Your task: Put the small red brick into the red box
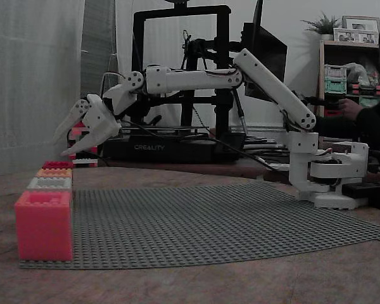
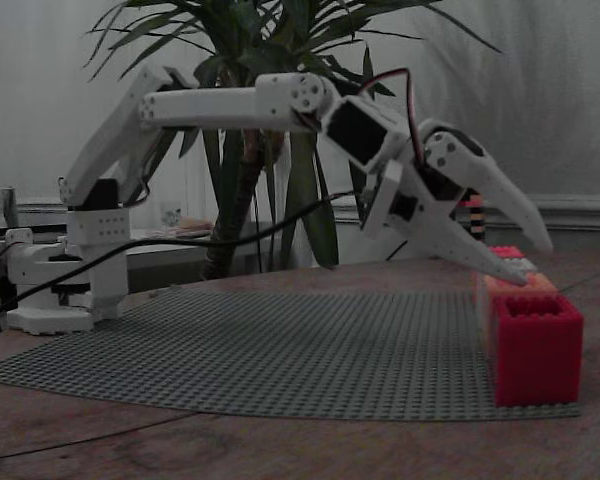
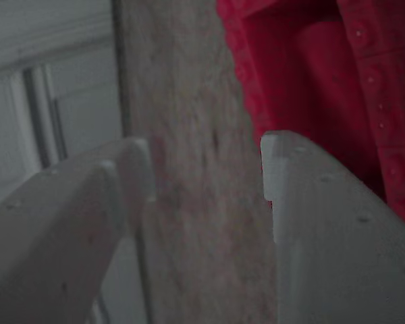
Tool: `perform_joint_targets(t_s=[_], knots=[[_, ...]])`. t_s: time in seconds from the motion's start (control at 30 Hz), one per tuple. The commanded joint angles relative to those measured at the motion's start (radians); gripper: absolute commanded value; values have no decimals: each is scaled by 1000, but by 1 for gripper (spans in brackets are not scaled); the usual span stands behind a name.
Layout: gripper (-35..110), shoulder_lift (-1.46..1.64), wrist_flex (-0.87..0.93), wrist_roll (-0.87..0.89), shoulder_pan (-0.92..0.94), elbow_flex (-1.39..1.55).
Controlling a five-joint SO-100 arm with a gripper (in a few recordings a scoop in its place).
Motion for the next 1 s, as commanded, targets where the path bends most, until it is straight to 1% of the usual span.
perform_joint_targets(t_s=[0.0, 0.07, 0.13, 0.2, 0.27, 0.37, 0.5, 0.63, 0.7, 0.8, 0.97], knots=[[13, 77, 31, -8, -20, -71], [10, 123, 51, 18, -20, -48], [0, 224, 87, 60, -20, 17], [0, 385, 137, 89, -28, 121], [0, 565, 222, 106, -40, 232], [0, 828, 370, 106, -72, 457], [0, 1163, 494, 37, -135, 885], [0, 1488, 514, -2, -224, 1376], [0, 1624, 497, 9, -262, 1571], [0, 1796, 499, 29, -282, 1766], [0, 2068, 508, 63, -284, 1959]])
